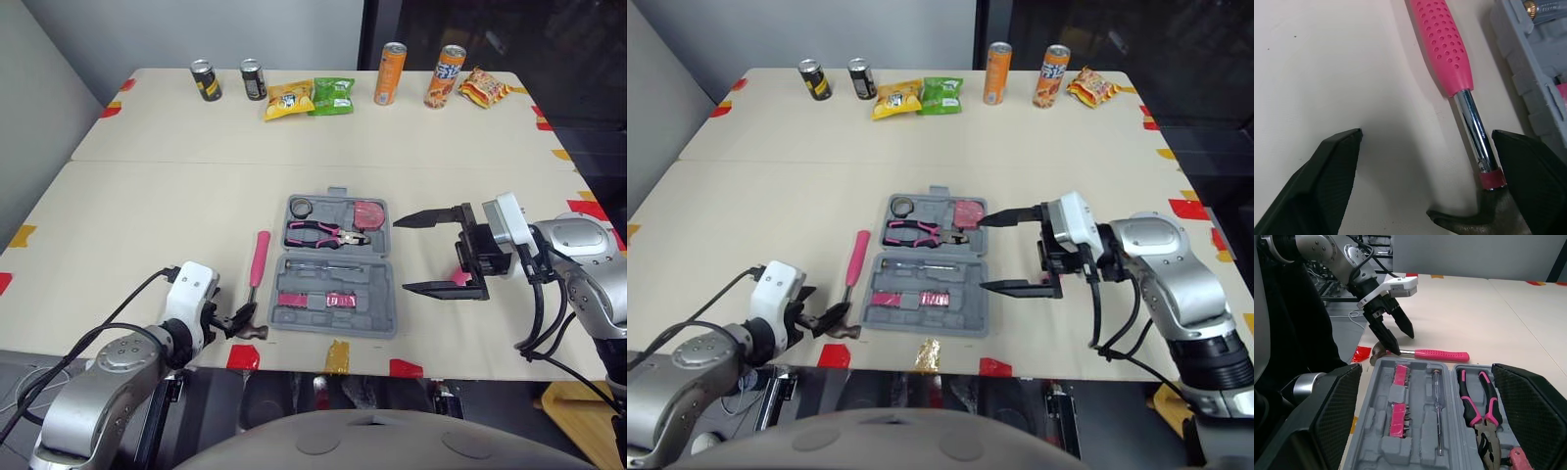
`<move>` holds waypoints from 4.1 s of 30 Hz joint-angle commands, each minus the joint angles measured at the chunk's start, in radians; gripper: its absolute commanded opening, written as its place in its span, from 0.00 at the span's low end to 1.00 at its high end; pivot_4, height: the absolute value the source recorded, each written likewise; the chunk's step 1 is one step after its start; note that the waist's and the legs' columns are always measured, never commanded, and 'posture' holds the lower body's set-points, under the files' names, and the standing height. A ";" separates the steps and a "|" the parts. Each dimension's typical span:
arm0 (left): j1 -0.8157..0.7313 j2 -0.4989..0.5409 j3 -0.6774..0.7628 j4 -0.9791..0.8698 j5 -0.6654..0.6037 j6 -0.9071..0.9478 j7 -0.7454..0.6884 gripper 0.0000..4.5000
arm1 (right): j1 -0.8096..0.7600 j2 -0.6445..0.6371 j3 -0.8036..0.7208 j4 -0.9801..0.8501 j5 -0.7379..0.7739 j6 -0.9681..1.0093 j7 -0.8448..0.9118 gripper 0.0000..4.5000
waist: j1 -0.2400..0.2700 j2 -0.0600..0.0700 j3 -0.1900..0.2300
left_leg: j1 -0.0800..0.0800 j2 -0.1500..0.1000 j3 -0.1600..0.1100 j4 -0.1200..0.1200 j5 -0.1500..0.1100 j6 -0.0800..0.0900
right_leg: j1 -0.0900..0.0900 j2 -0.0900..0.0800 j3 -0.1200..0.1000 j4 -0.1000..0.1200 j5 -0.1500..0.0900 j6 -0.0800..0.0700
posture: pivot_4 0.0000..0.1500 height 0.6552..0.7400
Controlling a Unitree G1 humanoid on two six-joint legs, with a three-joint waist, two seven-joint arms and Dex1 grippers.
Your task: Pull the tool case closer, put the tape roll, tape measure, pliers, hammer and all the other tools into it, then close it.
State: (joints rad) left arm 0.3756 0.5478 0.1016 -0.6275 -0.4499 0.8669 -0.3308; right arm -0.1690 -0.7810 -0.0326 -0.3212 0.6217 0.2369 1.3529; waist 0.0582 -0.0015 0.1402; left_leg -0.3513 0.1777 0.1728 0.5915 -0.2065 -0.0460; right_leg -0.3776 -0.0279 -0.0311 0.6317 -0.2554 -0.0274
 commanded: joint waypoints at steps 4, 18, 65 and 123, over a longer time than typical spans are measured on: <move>-0.006 -0.034 -0.062 0.028 0.032 0.010 0.007 0.50 | -0.012 -0.006 -0.018 -0.033 0.019 0.007 -0.004 1.00 | 0.002 0.001 0.000 | 0.000 0.000 0.000 0.000 0.000 0.000 | 0.000 0.000 0.000 0.000 0.000 0.000 | 1.00 1.00; -0.091 -0.115 0.098 0.102 0.034 -0.037 0.066 0.01 | -0.045 0.037 0.023 -0.053 0.020 0.014 -0.021 1.00 | -0.005 0.001 -0.001 | 0.000 0.000 0.000 0.000 0.000 0.000 | 0.000 0.000 0.000 0.002 0.001 -0.001 | 1.00 1.00; -1.075 0.569 -0.343 1.268 0.423 -1.557 -1.284 0.84 | 0.081 0.115 -0.020 -0.170 0.014 -0.017 -0.200 1.00 | 0.023 0.000 0.003 | -0.015 -0.001 0.001 0.005 0.001 0.002 | -0.014 -0.003 0.000 0.002 0.004 0.004 | 1.00 1.00; -0.731 0.120 0.051 0.368 0.362 0.541 -0.560 0.01 | 0.120 0.087 -0.033 -0.220 0.031 -0.018 -0.251 1.00 | 0.031 -0.002 0.003 | -0.018 -0.001 0.002 0.009 0.000 -0.001 | -0.020 -0.004 0.001 0.016 0.001 -0.002 | 1.00 1.00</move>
State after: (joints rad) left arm -0.3495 0.6797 0.1136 -0.1928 -0.0772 1.3372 -0.9508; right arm -0.0505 -0.6910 -0.0394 -0.5147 0.6320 0.2220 1.1003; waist 0.0891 -0.0037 0.1432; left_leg -0.3692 0.1767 0.1748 0.6004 -0.2059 -0.0466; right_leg -0.3976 -0.0315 -0.0303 0.6470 -0.2546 -0.0294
